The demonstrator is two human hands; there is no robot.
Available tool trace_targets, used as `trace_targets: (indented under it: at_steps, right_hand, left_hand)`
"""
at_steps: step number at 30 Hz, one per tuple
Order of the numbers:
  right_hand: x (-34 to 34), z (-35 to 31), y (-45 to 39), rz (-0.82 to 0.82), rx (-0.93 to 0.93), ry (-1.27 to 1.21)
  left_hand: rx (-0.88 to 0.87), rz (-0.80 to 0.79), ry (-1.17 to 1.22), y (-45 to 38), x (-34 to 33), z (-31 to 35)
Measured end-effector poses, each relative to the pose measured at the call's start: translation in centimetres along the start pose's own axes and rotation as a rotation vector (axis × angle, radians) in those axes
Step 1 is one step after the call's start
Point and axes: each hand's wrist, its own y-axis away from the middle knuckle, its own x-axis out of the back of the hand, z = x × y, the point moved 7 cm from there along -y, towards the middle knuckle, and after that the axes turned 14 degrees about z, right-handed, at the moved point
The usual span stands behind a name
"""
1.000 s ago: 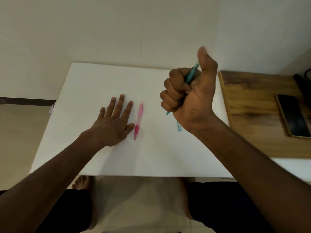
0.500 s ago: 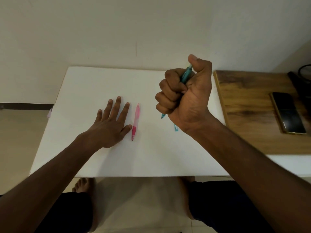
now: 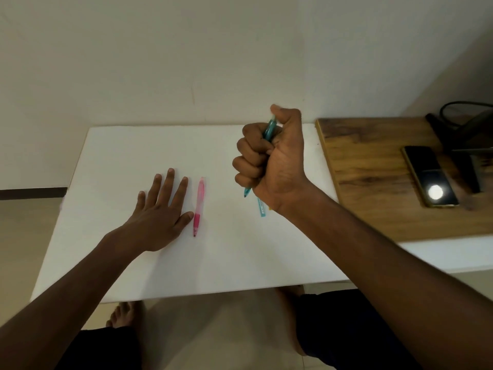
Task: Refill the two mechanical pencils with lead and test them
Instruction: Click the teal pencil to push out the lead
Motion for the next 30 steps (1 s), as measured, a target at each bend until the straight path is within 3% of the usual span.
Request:
trace_targets:
  at_steps: [4,12,30]
  right_hand:
    - [0.8,-0.6,-1.5,0.067,-0.024,-0.009]
    - [-0.2,-0.4,-1.8,-0.002,-0.027,-0.004]
    - [-0.1,-0.7,-1.4,0.030,0.015,0.001]
  left_hand:
    - [0.001,0.019,0.010,0.0,-0.1,-0.2]
    - [-0.002,0.032,0.026,-0.1,-0.4,-0.3]
    - [-0.003,0.010,-0.001,-0.1,-0.2,0.0]
